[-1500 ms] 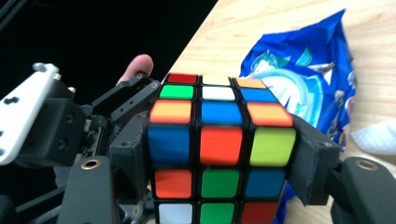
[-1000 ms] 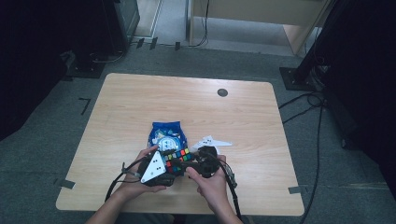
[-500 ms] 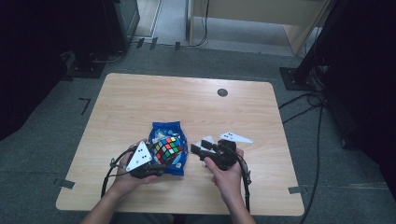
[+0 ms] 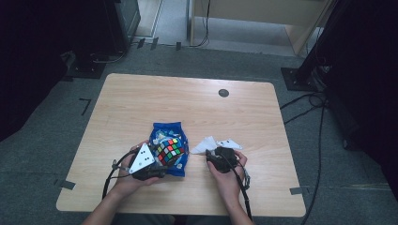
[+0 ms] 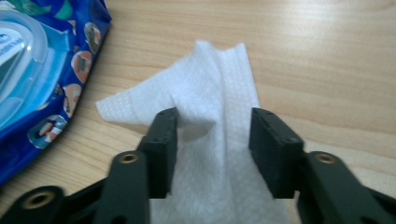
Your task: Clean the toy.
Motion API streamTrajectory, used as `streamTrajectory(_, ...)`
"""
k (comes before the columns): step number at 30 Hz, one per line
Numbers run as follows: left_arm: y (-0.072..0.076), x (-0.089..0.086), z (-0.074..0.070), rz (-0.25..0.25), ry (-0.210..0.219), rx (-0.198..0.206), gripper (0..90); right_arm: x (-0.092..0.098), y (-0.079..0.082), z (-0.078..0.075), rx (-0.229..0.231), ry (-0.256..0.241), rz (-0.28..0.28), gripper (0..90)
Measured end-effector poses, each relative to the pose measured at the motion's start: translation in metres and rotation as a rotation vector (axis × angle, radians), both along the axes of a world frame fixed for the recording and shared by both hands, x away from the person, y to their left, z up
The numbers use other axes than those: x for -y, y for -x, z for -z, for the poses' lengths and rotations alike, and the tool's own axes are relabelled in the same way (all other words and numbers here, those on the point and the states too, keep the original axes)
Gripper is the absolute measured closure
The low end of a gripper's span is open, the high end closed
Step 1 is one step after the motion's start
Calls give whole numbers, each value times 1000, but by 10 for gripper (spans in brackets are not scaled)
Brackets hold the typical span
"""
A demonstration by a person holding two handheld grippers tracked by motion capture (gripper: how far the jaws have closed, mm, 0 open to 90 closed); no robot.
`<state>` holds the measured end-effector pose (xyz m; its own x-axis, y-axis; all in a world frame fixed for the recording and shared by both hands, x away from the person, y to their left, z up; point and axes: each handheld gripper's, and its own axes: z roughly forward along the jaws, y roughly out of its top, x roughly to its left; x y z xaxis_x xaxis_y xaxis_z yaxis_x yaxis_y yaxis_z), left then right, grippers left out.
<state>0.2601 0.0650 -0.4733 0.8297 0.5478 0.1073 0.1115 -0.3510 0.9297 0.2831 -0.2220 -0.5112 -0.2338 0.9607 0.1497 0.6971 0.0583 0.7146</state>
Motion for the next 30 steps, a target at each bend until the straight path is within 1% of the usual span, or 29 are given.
streamTrajectory(1, 0, 0, 0, 2, 1, -1, 338, 1, 0, 1, -10, -7, -1, 574)
streamTrajectory(2, 0, 1, 0, 2, -2, 0, 338, 3, 0, 2, -3, -7, -3, 622)
streamTrajectory(4, 1, 2, 1, 8, -3, -3, 338, 5, 0, 3, 10, 23, -4, 724)
streamTrajectory(5, 1, 3, 1, 10, -6, -2, 338, 7, 0, 3, 12, 27, -13, 793)
streamTrajectory(6, 1, 4, 1, 12, -8, -2, 338, 9, -1, 3, 6, 0, -23, 850)
streamTrajectory(8, 2, 6, 2, 17, -9, -5, 338, 14, -2, 3, -7, -70, -56, 888)
streamTrajectory(9, 2, 7, 2, 18, -13, -5, 338, 14, -1, 1, 11, -105, -87, 892)
streamTrajectory(10, 2, 8, 3, 23, -18, -6, 338, 13, 1, -3, 47, -149, -130, 894)
streamTrajectory(11, 3, 10, 3, 25, -22, -6, 338, 11, 4, -9, 89, -179, -176, 895)
streamTrajectory(12, 3, 10, 4, 27, -26, -6, 338, 7, 7, -17, 134, -202, -216, 895)
streamTrajectory(14, 3, 12, 5, 31, -28, -8, 338, 0, 14, -32, 205, -243, -274, 895)
streamTrajectory(15, 4, 13, 5, 33, -30, -9, 338, -5, 18, -40, 233, -265, -304, 895)
streamTrajectory(17, 5, 14, 5, 39, -32, -7, 338, -13, 22, -50, 259, -298, -352, 895)
streamTrajectory(18, 5, 15, 5, 42, -33, -6, 338, -17, 23, -53, 257, -313, -372, 895)
streamTrajectory(20, 7, 17, 6, 50, -40, 2, 338, -24, 24, -55, 241, -325, -403, 895)
streamTrajectory(21, 8, 17, 6, 47, -47, 6, 338, -27, 25, -55, 236, -332, -411, 897)
streamTrajectory(22, 8, 18, 6, 51, -52, 4, 339, -28, 26, -56, 236, -330, -403, 897)
streamTrajectory(23, 8, 18, 7, 56, -54, 3, 338, -29, 25, -56, 228, -348, -410, 896)
streamTrajectory(24, 8, 19, 7, 58, -55, 4, 338, -29, 25, -58, 214, -388, -422, 896)
streamTrajectory(27, 9, 21, 7, 62, -57, 7, 338, -31, 27, -62, 208, -418, -445, 893)
streamTrajectory(29, 9, 22, 8, 61, -62, 9, 338, -34, 29, -66, 196, -465, -483, 892)
streamTrajectory(30, 9, 22, 8, 60, -63, 11, 338, -36, 30, -69, 199, -470, -500, 890)
